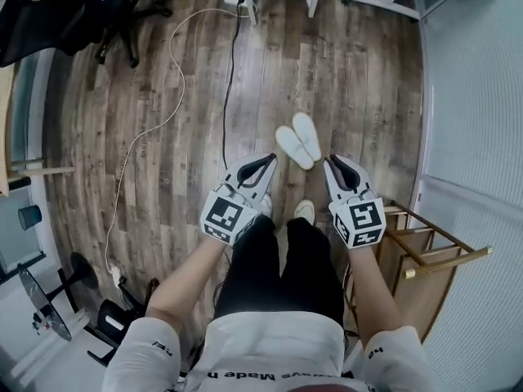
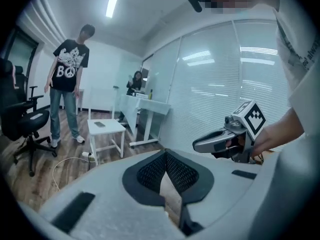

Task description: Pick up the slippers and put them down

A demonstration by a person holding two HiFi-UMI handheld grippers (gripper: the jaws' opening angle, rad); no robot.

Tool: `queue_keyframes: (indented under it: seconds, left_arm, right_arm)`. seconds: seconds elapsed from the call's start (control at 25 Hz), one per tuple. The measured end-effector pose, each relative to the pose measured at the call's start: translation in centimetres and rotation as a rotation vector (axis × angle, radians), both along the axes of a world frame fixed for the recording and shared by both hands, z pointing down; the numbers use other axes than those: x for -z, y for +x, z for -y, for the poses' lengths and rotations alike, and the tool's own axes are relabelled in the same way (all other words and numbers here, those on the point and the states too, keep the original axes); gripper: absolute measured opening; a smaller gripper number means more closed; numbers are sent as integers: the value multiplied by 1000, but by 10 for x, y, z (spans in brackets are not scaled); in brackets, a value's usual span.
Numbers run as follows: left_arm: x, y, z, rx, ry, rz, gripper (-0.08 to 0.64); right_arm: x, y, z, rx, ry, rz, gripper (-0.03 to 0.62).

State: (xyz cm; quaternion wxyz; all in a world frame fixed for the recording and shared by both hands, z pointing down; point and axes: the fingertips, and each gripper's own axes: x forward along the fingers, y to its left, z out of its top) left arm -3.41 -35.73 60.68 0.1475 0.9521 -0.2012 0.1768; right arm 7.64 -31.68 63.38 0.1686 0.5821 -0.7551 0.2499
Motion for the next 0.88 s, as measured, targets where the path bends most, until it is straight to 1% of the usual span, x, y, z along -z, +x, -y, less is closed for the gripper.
queue_keyframes:
  seconds: [0.12, 0.16, 0.28, 0.4, 0.52, 0.72, 0.88]
  left_arm:
    - [71, 2, 8, 25, 29, -50, 11]
    - [92, 0, 5, 34, 27, -59, 11]
    - [156, -12, -16, 43, -7, -57, 11]
    - [217, -12, -26, 38, -5, -78, 11]
    - [276, -12, -32, 51, 16, -109, 11]
    - [378, -23, -34, 89, 72, -178, 11]
    - [431, -23, -38, 101, 126, -225, 11]
  right_arm:
    - [79, 9, 12, -7, 82, -22, 54]
    - [105, 9, 11, -10, 102, -24, 54]
    - [183, 3, -6, -18, 127, -15, 51]
    - [252, 5, -12, -21, 162, -12, 49]
    - [314, 5, -21, -20, 205, -9, 49]
    - [412, -9, -30, -14, 285, 3, 49]
    - [464, -14, -33, 2, 352, 3, 49]
